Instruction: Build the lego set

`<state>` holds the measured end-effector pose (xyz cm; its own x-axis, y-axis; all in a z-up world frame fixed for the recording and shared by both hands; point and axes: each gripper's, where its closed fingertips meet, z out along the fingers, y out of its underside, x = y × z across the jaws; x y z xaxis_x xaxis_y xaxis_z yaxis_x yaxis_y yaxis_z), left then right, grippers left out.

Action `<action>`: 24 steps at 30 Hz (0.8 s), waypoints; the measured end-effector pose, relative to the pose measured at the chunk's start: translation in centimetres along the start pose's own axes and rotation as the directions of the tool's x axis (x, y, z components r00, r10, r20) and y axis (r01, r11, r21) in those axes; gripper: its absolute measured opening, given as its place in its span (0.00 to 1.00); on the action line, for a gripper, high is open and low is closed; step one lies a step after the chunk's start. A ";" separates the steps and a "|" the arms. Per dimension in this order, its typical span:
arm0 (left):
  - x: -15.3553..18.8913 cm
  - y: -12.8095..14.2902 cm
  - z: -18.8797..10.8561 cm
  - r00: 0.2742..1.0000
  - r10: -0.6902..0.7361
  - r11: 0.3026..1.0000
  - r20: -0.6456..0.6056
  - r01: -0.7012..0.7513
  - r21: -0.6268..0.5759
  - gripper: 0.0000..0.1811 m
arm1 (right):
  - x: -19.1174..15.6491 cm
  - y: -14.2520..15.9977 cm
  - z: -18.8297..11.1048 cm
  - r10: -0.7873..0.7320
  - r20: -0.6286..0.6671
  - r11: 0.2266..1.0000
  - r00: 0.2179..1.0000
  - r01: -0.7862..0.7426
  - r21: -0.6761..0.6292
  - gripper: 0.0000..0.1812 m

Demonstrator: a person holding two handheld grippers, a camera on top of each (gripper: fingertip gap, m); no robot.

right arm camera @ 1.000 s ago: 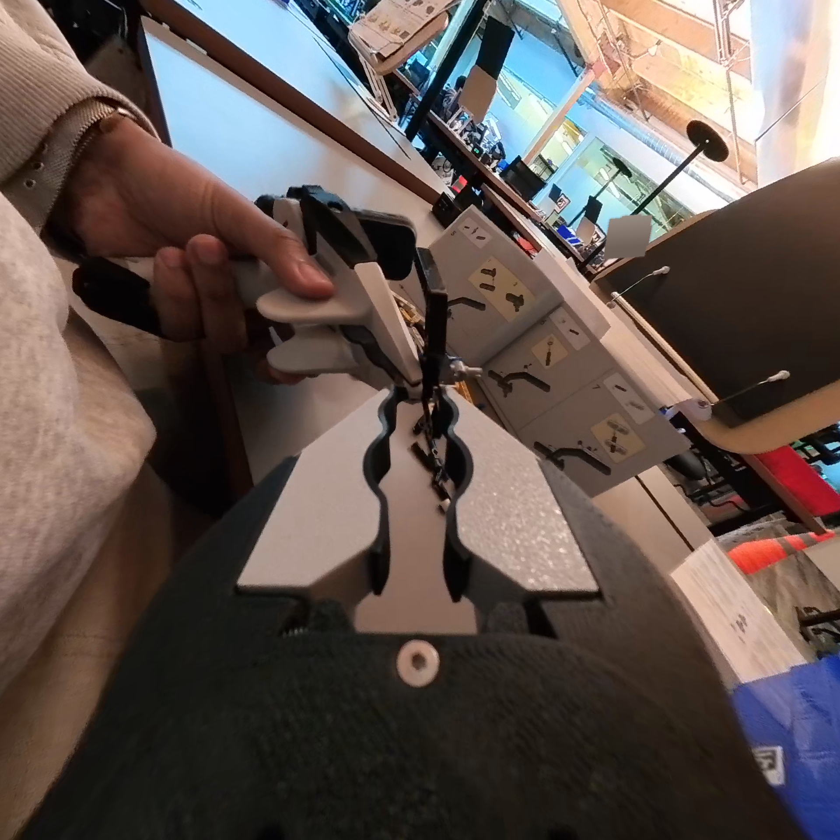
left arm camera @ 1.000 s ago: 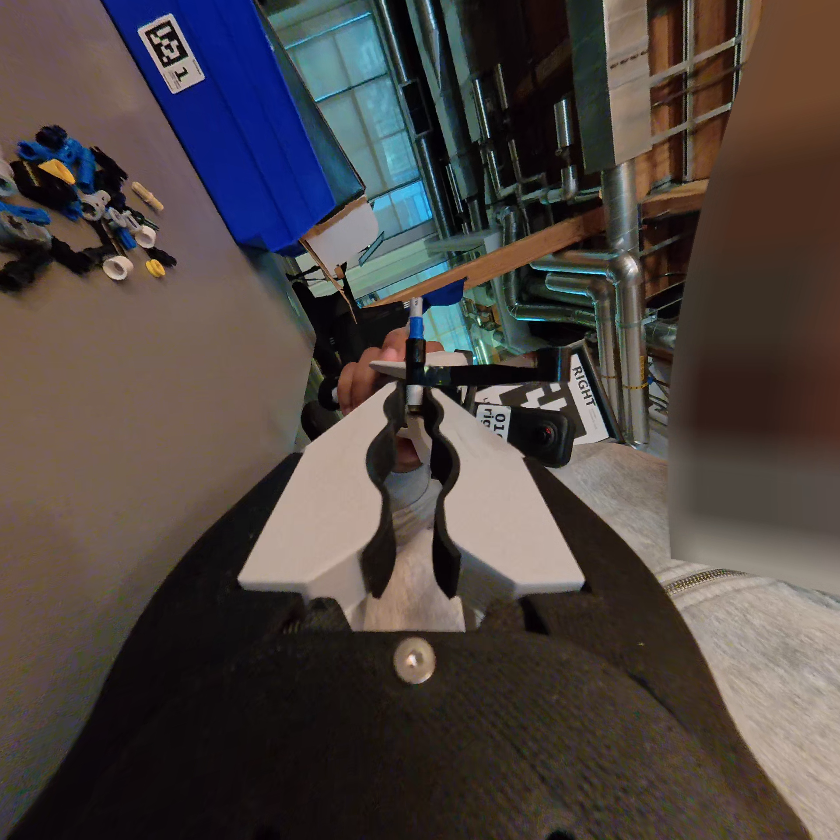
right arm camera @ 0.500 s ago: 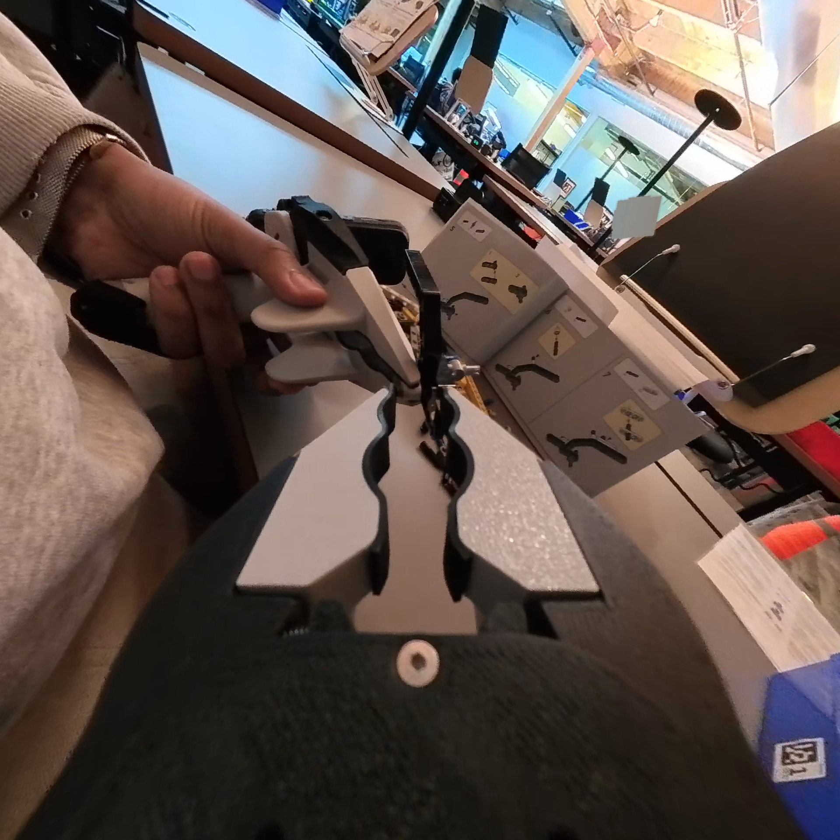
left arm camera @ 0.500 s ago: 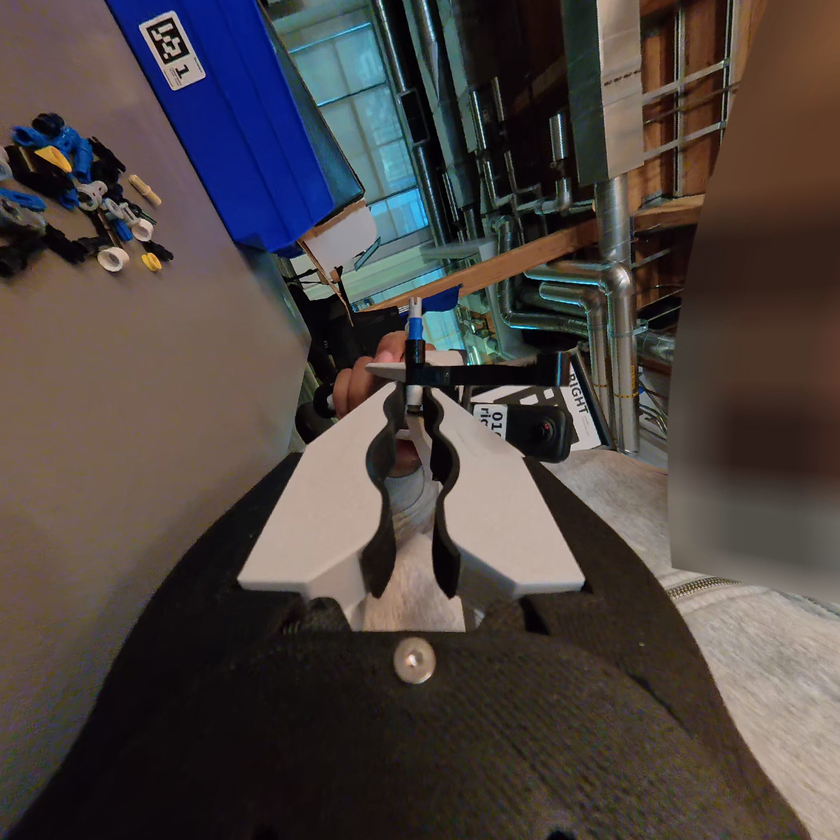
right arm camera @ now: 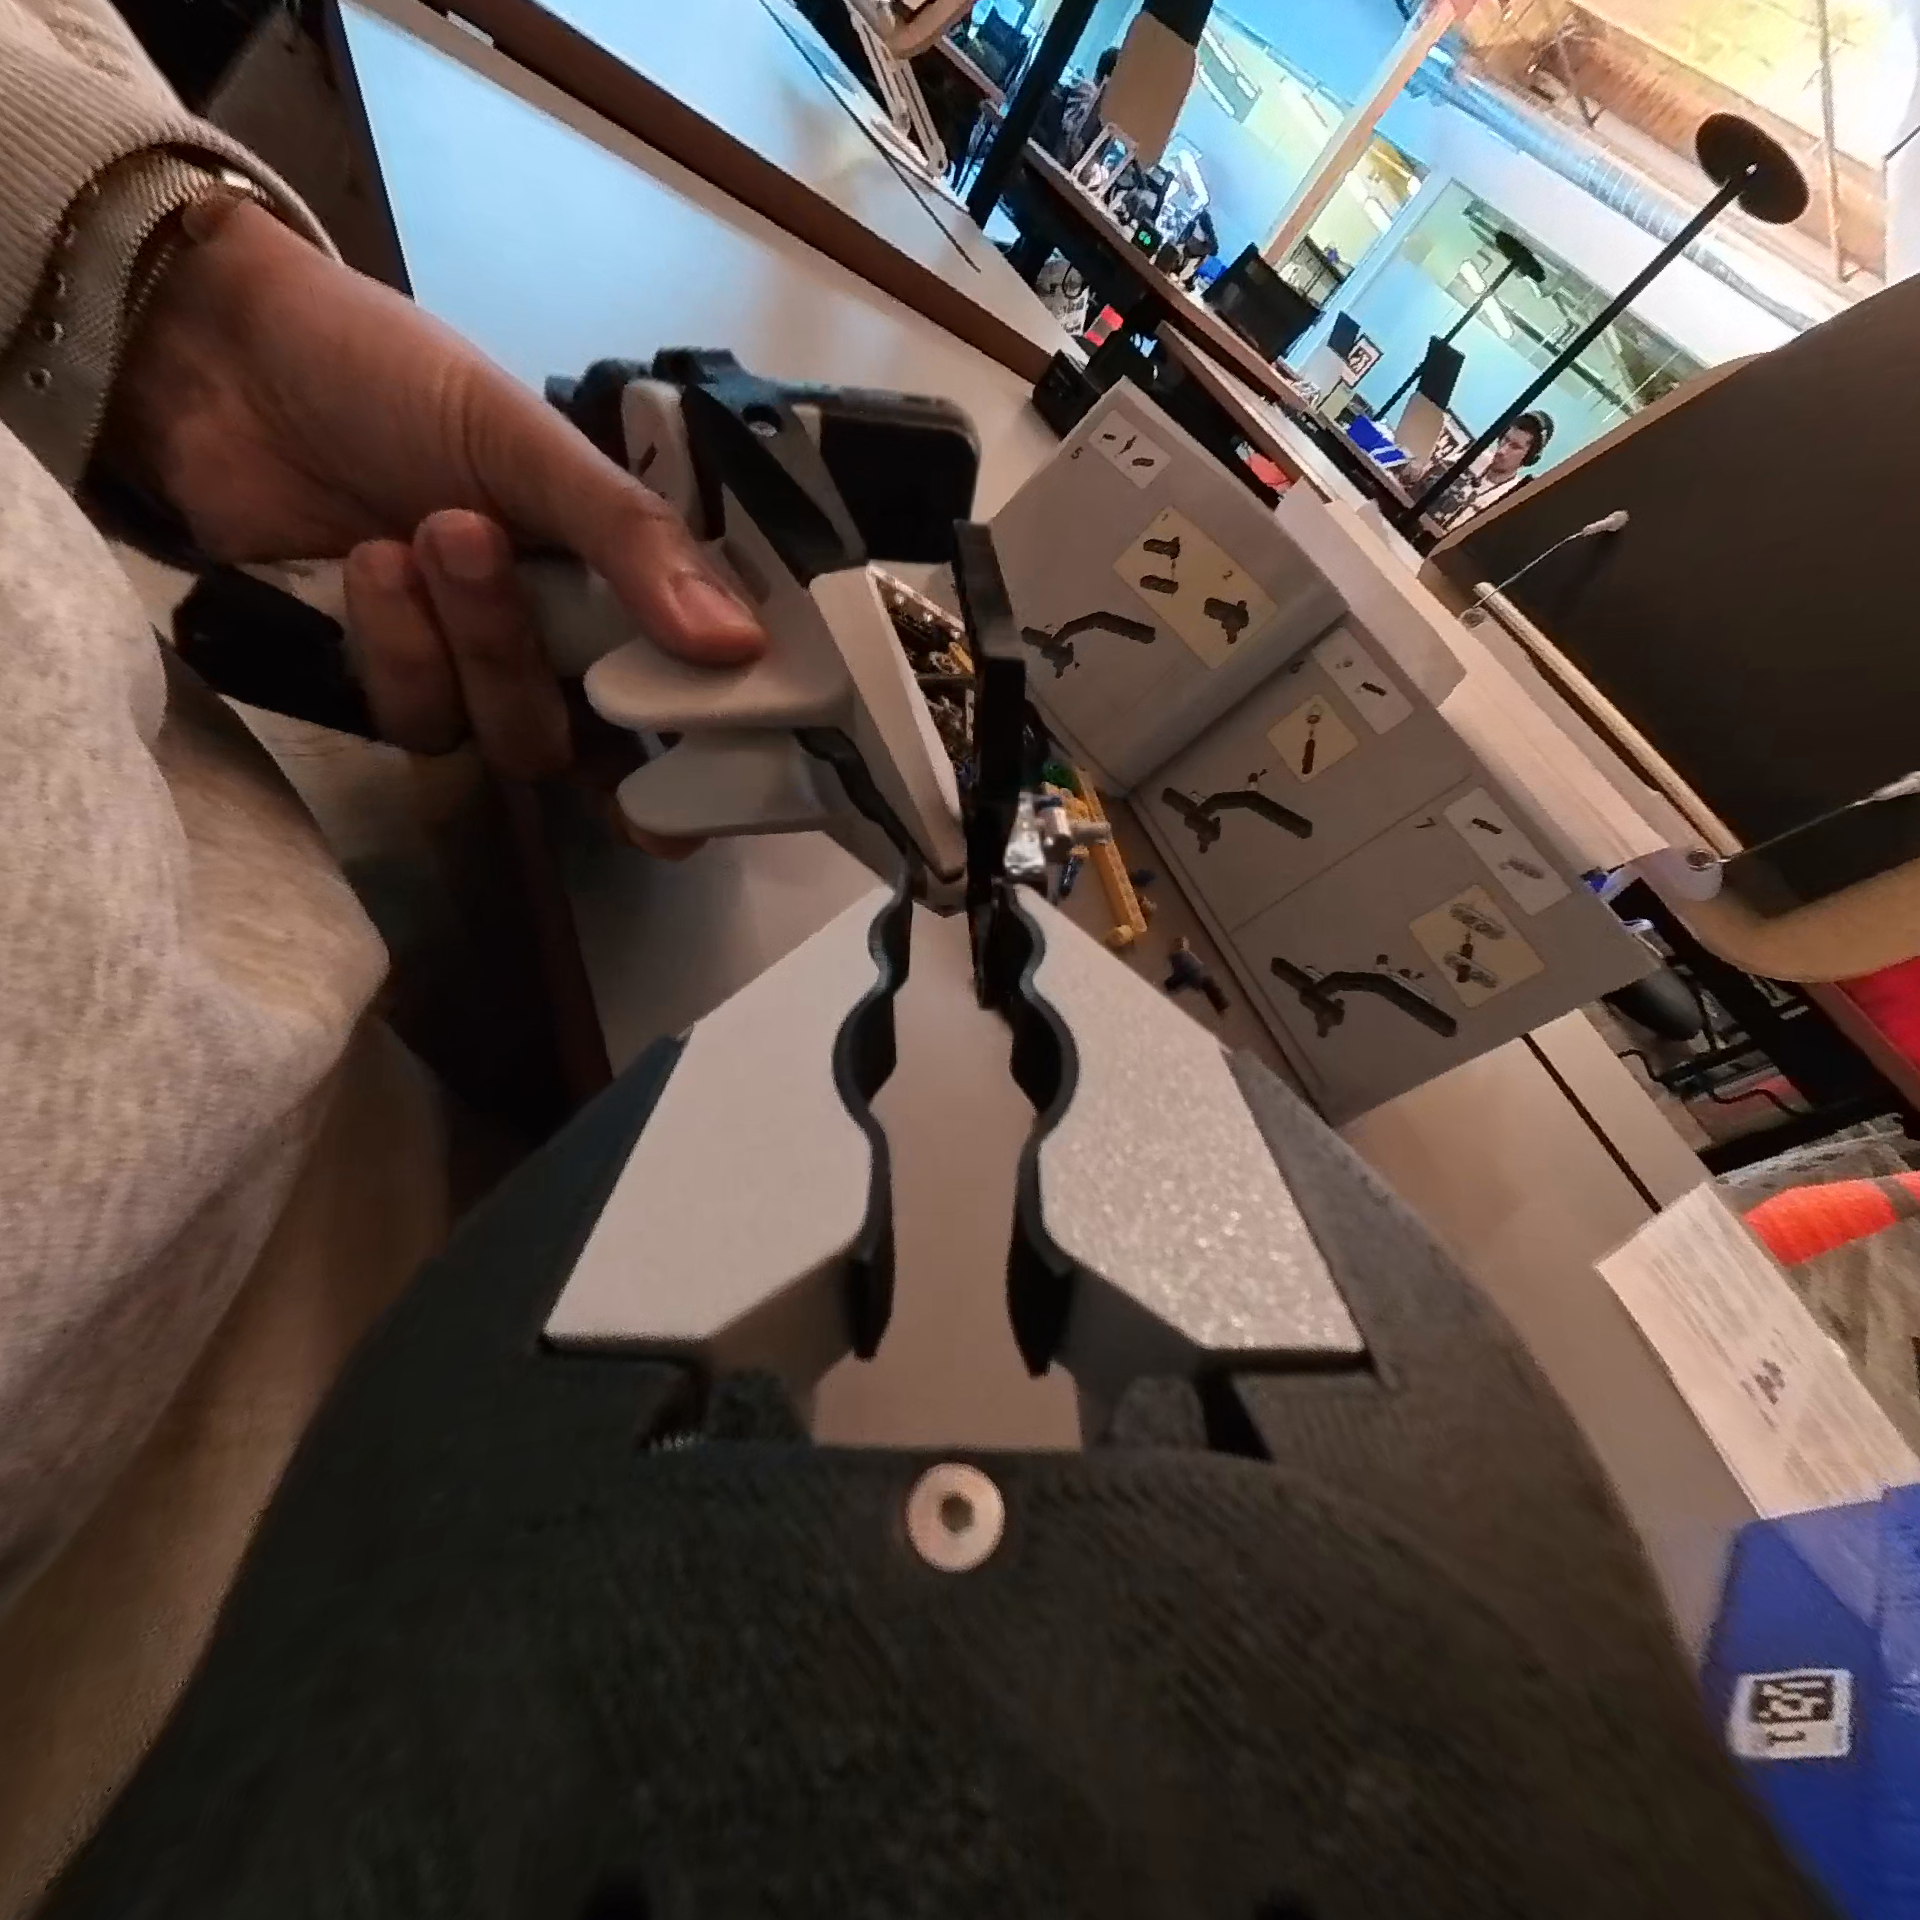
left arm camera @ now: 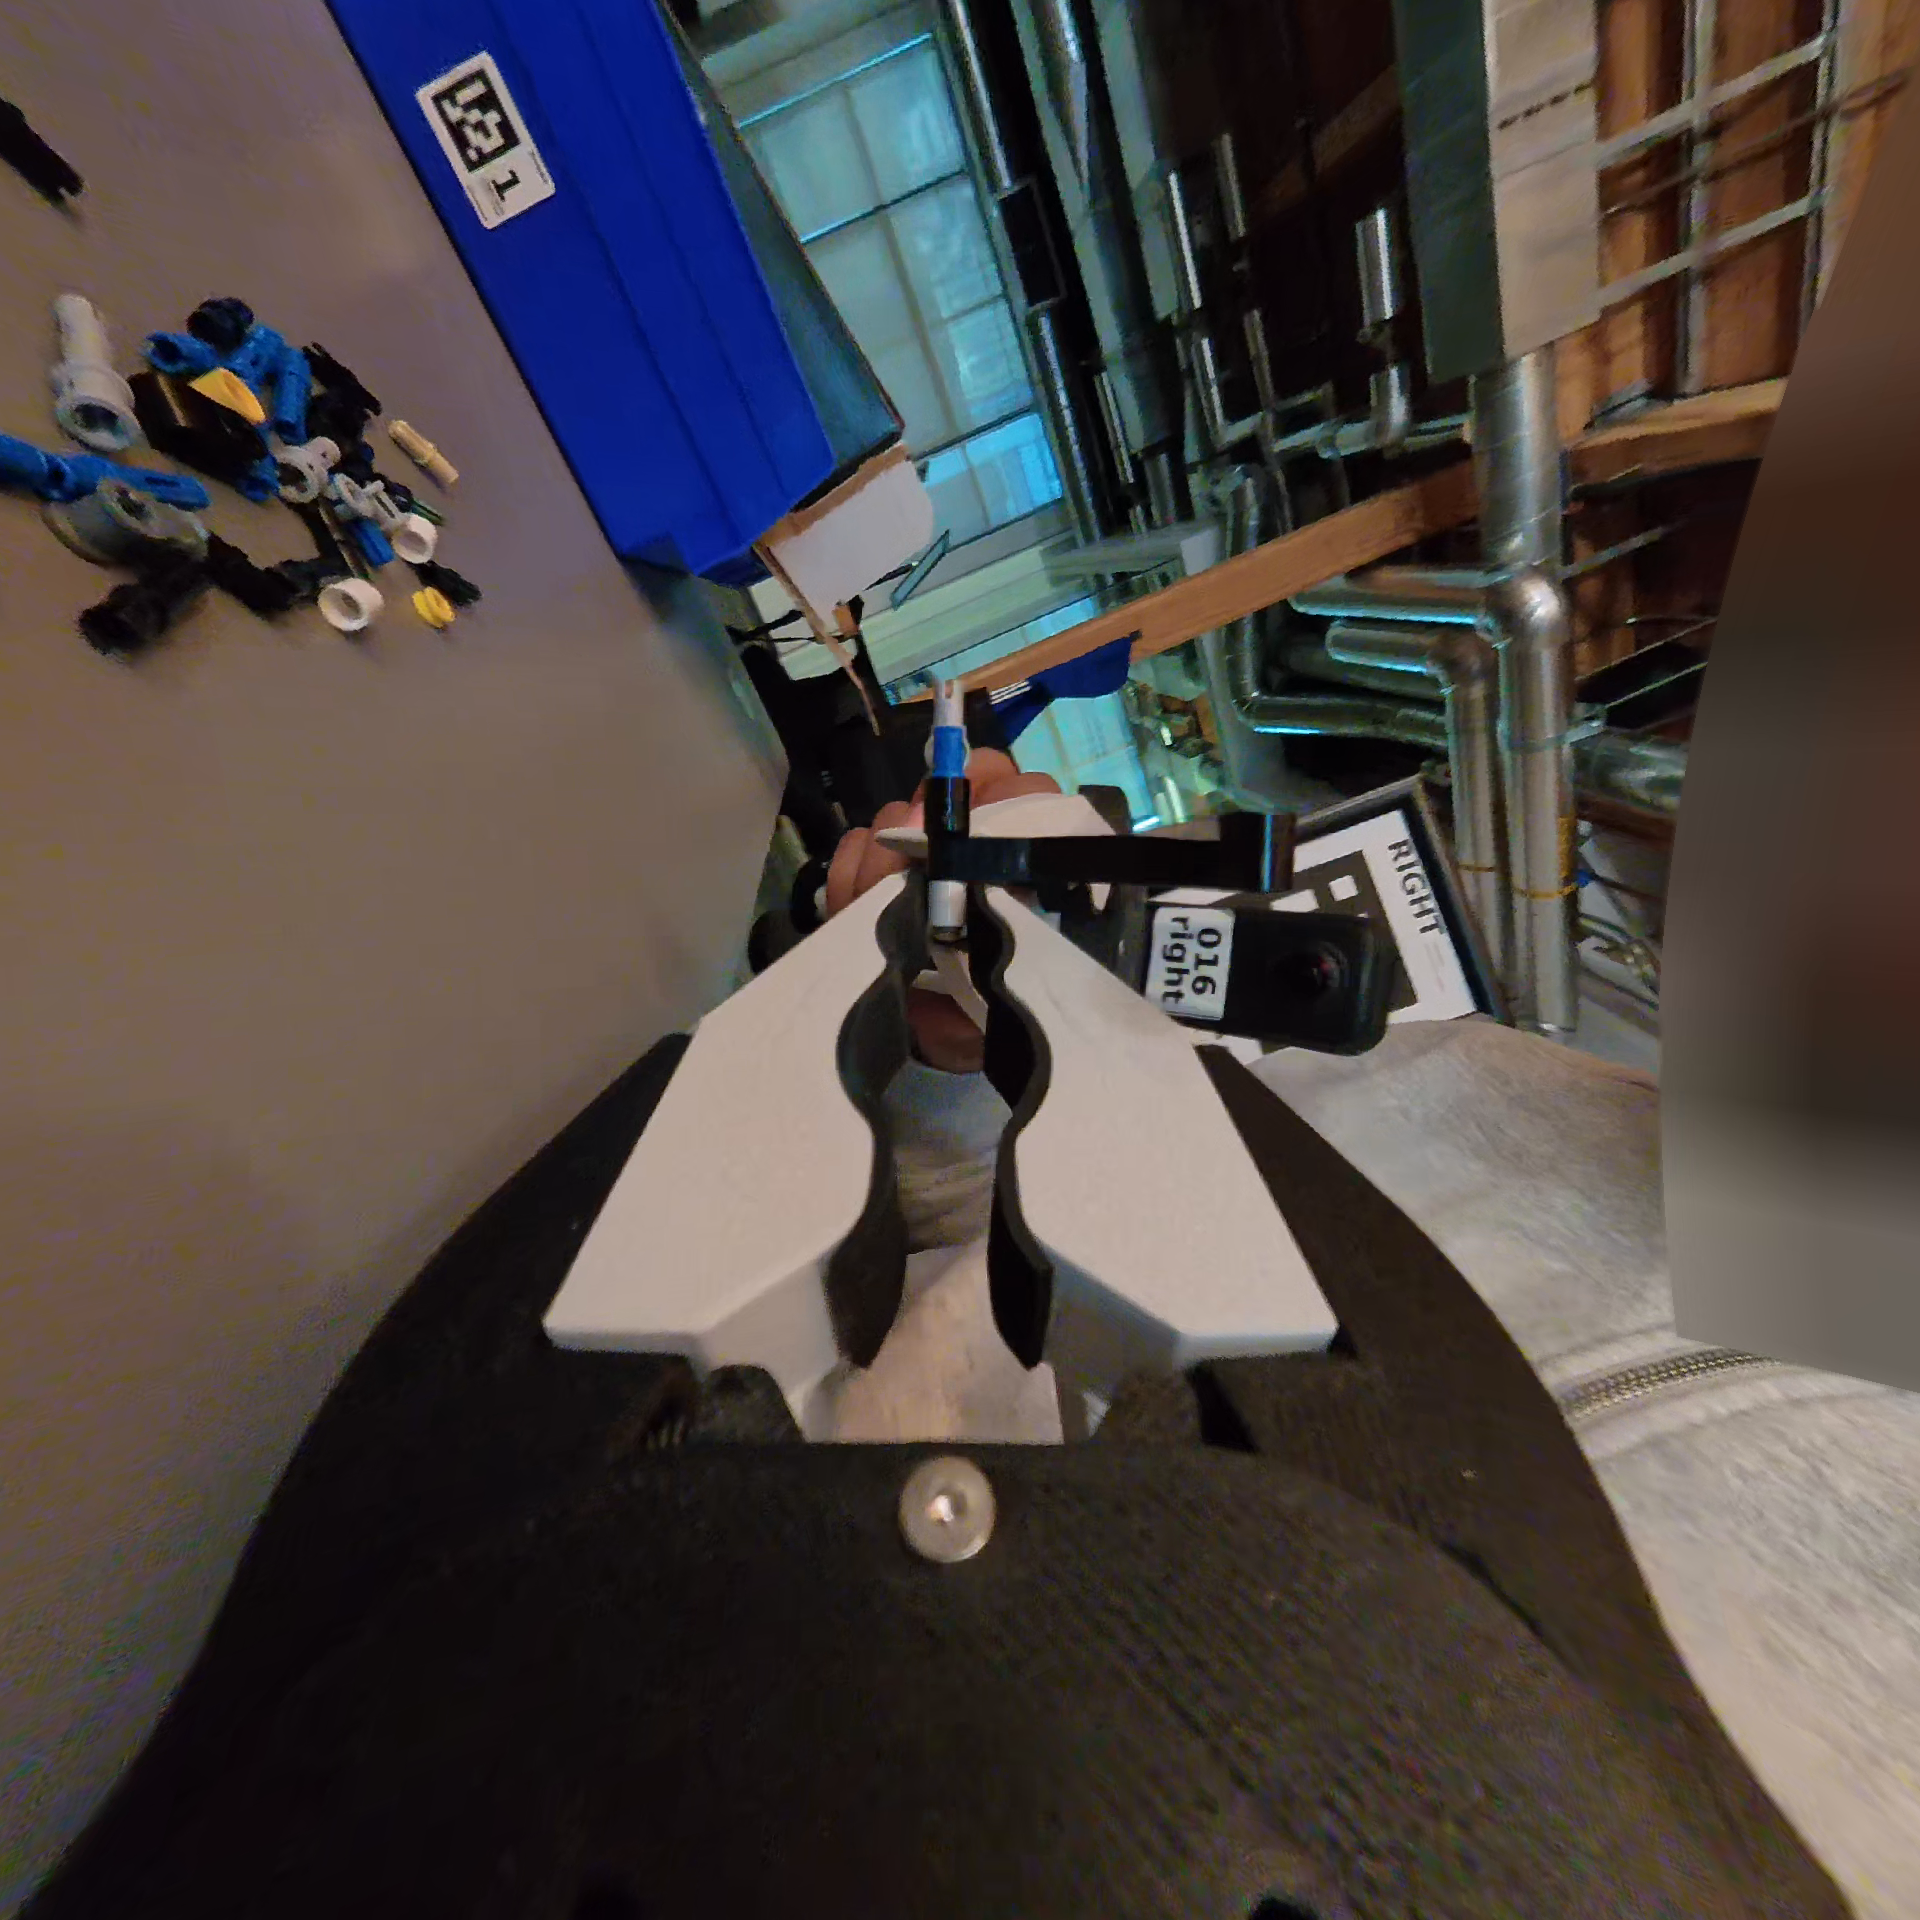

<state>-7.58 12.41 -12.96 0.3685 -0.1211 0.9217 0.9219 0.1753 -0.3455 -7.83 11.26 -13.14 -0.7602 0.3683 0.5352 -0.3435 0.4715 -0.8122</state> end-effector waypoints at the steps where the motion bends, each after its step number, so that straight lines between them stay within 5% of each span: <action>1: -0.1 0.0 0.0 1.000 0.018 1.000 0.016 -0.018 -0.002 0.03 | 0.0 0.1 0.1 -0.014 -0.001 1.000 1.000 0.014 -0.012 0.08; 8: -1.4 -0.2 -0.2 0.971 0.174 0.985 0.162 -0.172 -0.025 0.03 | 0.4 2.5 0.9 -0.136 -0.053 0.961 0.989 0.118 -0.249 0.14; 15: -2.2 -0.6 0.0 0.953 0.186 0.979 0.237 -0.200 0.035 0.03 | -0.3 3.7 1.4 -0.005 -0.038 0.917 0.999 -0.011 -0.399 0.15; 24: -2.5 -0.5 0.5 0.936 0.214 0.968 0.278 -0.242 0.070 0.03 | 0.0 3.3 1.1 -0.030 -0.071 0.909 0.997 -0.002 -0.416 0.12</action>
<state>-9.03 13.15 -14.98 0.5087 0.1962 0.8383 0.7947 0.2675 -0.5449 -9.52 11.94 -16.06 -0.7084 0.4099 0.5746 -0.0813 0.7612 -0.6434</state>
